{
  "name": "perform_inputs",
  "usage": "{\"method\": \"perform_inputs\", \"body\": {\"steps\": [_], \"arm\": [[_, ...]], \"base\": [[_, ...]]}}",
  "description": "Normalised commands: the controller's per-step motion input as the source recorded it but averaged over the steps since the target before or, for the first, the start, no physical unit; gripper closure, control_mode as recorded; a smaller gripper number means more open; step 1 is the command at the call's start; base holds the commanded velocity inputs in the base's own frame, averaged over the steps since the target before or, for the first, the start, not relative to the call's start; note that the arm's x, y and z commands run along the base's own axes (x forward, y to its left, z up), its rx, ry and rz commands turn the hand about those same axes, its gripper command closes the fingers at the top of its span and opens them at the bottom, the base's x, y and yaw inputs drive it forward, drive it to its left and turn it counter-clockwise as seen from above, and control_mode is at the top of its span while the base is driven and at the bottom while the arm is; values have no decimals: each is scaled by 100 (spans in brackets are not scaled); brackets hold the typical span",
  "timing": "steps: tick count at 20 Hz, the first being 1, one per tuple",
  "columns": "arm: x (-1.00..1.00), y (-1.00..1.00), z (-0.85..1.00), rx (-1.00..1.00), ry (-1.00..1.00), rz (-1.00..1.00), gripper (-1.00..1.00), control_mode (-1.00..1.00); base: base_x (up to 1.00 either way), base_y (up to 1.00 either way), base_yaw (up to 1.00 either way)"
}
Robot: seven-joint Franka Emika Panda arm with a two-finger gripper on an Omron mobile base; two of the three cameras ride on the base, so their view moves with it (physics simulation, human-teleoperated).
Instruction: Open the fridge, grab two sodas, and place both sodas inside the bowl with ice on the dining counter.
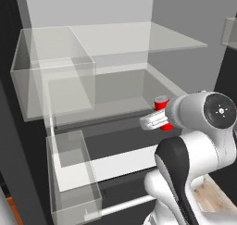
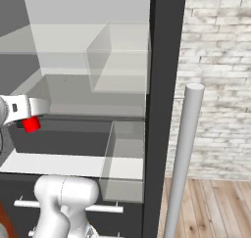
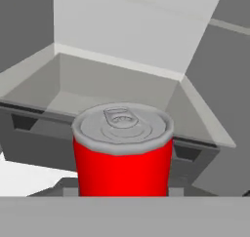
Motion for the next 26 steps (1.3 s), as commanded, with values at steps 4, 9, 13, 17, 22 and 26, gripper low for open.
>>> {"method": "perform_inputs", "body": {"steps": [4,9,13,17,22,26], "arm": [[-23,0,-6,-1,0,0,100,100],[0,0,0,0,0,0,100,100],[0,0,0,0,0,0,100,100],[0,0,0,0,0,0,100,100],[0,0,0,0,0,0,100,100],[0,0,0,0,0,0,100,100]], "base": [[-67,-4,2],[-80,-32,15],[-65,-43,28],[-66,-56,33],[-81,-50,37],[-98,-37,40]]}}
